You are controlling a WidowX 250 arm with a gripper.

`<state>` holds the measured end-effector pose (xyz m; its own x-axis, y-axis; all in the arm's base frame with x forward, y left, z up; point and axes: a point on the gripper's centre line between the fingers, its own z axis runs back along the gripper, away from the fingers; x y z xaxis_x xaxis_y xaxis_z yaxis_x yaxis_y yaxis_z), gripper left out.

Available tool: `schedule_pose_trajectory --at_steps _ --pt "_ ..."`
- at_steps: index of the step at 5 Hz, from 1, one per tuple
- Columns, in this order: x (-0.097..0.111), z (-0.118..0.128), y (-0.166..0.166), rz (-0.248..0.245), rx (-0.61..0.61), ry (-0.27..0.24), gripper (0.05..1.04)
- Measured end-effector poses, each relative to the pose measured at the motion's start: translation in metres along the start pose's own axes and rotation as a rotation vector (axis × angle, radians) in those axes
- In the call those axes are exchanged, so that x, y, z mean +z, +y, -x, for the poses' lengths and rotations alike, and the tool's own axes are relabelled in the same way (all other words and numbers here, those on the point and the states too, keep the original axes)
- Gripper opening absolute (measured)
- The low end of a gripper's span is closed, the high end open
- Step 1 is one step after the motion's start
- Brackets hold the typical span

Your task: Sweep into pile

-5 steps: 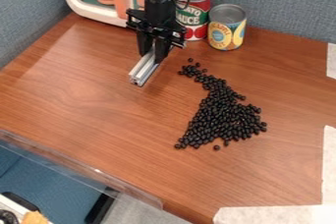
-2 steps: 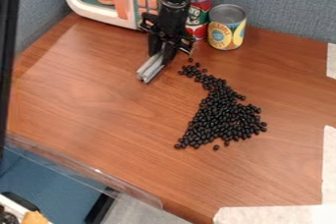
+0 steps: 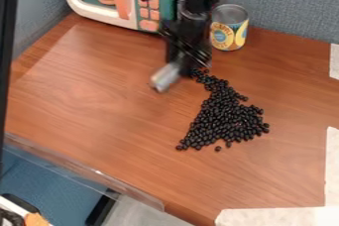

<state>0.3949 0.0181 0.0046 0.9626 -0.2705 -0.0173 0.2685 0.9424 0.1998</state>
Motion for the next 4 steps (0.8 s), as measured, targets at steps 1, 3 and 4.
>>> schedule_pose_trajectory --at_steps 1,3,4 --pt "0.007 0.011 -0.032 0.005 -0.072 -0.014 0.354" --pt "0.02 0.024 -0.059 -0.006 -0.15 -0.045 0.354" --pt "0.019 0.027 -0.068 -0.005 -0.178 -0.038 0.354"
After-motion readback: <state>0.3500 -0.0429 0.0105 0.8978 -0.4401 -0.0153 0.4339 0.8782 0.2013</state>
